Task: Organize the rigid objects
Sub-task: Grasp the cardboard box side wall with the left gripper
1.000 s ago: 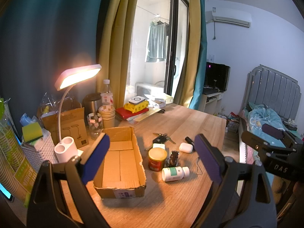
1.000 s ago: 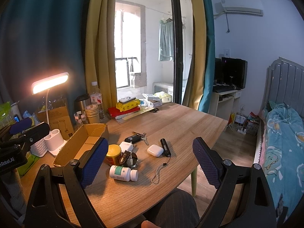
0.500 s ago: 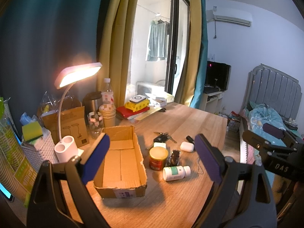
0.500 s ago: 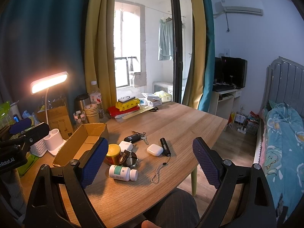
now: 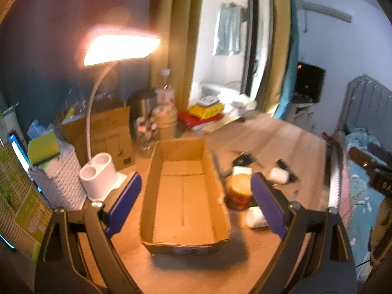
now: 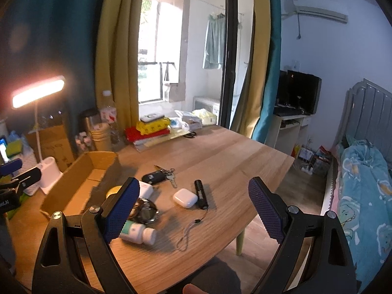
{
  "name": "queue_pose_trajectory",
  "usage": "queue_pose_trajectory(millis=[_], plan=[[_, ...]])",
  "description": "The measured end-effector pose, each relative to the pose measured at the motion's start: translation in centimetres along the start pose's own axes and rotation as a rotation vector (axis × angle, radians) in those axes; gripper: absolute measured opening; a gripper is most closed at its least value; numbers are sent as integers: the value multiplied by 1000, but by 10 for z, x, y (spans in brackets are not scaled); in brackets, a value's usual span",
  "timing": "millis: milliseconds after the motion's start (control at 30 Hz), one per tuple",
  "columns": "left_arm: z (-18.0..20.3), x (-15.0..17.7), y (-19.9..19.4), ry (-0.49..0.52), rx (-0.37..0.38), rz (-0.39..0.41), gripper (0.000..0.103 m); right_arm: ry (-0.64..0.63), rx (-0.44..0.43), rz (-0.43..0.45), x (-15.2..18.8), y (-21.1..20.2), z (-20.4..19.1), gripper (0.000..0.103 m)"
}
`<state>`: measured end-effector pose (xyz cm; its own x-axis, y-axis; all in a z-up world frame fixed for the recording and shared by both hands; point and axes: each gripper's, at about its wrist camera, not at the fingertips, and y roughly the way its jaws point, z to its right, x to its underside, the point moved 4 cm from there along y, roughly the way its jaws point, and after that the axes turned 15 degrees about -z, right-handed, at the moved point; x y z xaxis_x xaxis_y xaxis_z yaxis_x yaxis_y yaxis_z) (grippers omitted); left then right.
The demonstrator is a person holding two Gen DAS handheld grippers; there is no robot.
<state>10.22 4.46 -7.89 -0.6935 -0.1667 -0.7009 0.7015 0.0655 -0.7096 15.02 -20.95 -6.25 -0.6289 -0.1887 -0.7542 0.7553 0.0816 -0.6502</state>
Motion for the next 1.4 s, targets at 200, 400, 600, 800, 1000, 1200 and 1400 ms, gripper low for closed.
queue_pose_trajectory(millis=[200, 400, 600, 800, 1000, 1200, 1400], plan=[[-22, 2, 37, -47, -51, -70, 91, -26, -5, -50, -5, 42, 0, 92], [-45, 4, 65, -91, -95, -122, 91, -48, -20, -97, -10, 82, -6, 92], [-65, 11, 99, -134, -104, -211, 91, -75, -31, -136, -10, 112, -11, 92], [-77, 21, 125, -157, -113, -281, 91, -82, -31, -180, -5, 140, -9, 92], [-79, 29, 145, -150, -100, -336, 70, -69, -41, -215, 3, 160, -8, 92], [-78, 37, 158, -131, -89, -389, 49, -50, -39, -243, 11, 174, 0, 92], [-61, 41, 162, -53, -69, -395, 17, -17, -36, -257, 17, 180, 13, 92]])
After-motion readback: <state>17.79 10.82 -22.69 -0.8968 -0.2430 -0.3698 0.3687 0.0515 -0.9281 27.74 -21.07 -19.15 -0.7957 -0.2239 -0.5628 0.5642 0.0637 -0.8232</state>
